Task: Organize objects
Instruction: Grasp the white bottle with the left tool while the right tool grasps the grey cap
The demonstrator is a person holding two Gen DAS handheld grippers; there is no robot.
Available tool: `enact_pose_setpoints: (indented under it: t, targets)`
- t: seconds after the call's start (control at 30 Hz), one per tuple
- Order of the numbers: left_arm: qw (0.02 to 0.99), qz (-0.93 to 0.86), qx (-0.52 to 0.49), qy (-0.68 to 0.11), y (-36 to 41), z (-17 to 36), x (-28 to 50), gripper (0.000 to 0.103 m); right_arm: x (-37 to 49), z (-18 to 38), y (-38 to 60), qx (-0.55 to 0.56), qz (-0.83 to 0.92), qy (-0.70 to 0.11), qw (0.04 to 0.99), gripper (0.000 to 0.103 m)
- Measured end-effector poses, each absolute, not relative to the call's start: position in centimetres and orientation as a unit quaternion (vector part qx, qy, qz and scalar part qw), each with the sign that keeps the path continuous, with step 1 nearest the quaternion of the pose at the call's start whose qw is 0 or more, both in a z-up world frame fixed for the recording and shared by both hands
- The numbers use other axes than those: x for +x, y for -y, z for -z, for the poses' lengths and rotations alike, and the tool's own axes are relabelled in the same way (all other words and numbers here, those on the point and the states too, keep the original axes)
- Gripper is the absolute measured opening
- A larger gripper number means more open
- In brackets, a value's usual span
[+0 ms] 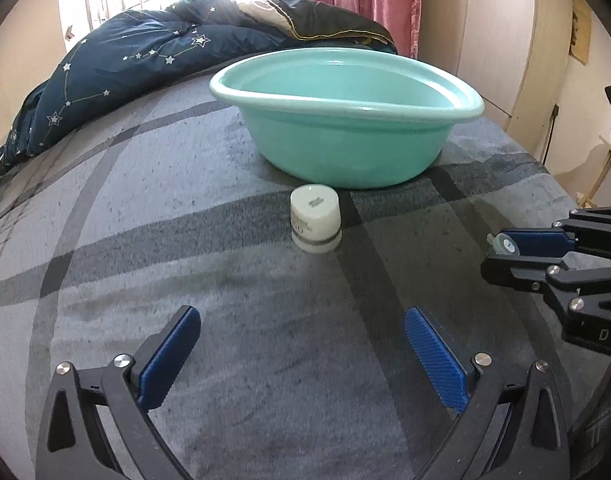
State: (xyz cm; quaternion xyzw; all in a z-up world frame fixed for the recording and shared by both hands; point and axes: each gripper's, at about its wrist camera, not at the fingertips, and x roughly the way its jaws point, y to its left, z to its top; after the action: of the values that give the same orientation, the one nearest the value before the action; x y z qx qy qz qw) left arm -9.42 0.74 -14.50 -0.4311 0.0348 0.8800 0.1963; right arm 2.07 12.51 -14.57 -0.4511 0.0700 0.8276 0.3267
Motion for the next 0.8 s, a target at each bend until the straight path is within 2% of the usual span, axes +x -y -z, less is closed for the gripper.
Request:
enact_pose_setpoints:
  t: [0.8]
  targets:
    - [0.190,-0.880,-0.434,-0.033,-2.2,15.4,-14.3,0.103,2.5,13.9,-16.3,-0.442,-0.825,-0.087,0.342,0.030]
